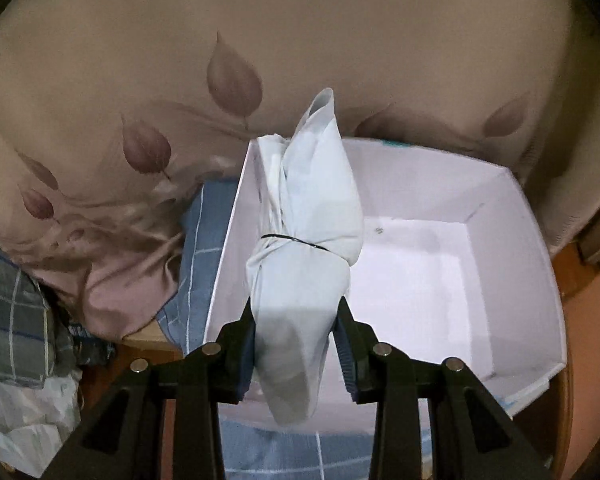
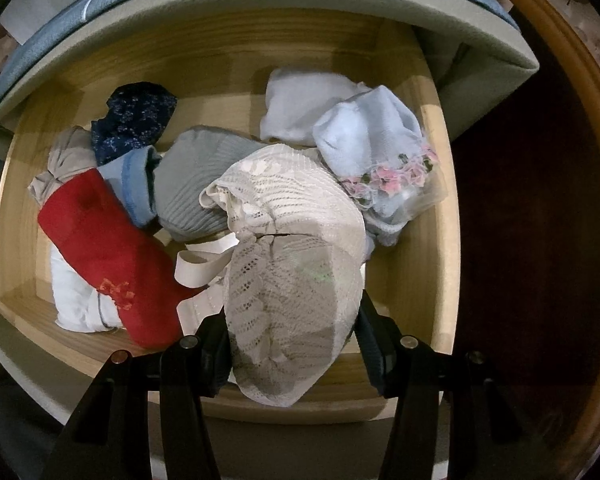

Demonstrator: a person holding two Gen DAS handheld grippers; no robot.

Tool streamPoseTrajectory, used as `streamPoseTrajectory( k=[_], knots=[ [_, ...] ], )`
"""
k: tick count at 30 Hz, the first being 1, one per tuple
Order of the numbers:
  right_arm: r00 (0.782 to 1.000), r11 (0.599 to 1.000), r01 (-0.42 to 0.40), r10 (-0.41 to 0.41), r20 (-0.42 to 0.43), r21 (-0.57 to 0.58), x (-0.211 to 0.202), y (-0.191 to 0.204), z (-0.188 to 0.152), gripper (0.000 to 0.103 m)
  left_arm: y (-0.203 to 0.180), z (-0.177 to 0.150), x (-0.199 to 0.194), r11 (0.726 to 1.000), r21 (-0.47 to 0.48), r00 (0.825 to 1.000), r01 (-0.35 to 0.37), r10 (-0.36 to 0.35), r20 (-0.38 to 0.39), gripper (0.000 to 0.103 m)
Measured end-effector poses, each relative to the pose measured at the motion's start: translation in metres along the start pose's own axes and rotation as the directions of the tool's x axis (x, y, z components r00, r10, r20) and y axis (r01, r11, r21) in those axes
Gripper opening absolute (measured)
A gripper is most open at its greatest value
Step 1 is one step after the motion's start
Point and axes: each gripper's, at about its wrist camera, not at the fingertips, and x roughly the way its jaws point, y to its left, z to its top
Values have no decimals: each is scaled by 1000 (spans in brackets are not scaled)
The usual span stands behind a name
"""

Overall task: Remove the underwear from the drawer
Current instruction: 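Lift the white rolled underwear with the left tool into the white box, then lower the white underwear into the box and open the left tool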

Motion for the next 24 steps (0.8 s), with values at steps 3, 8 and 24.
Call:
streamPoseTrajectory(
  k=[3,8,24],
  knots=[
    [1000,1000,-1,1,-2,-2,1,0,1,50,5,-2,18,1000,-26,999,-13,12,-35,35],
    [1000,1000,-4,4,-7,-1,1,0,2,50,0,-12,37,999,-33,994,-27,24,-106,35],
    [1000,1000,-4,4,-9,-1,3,3,3,50,-11,-53,47,998,-45,979,-40,31,-200,36]
  ],
)
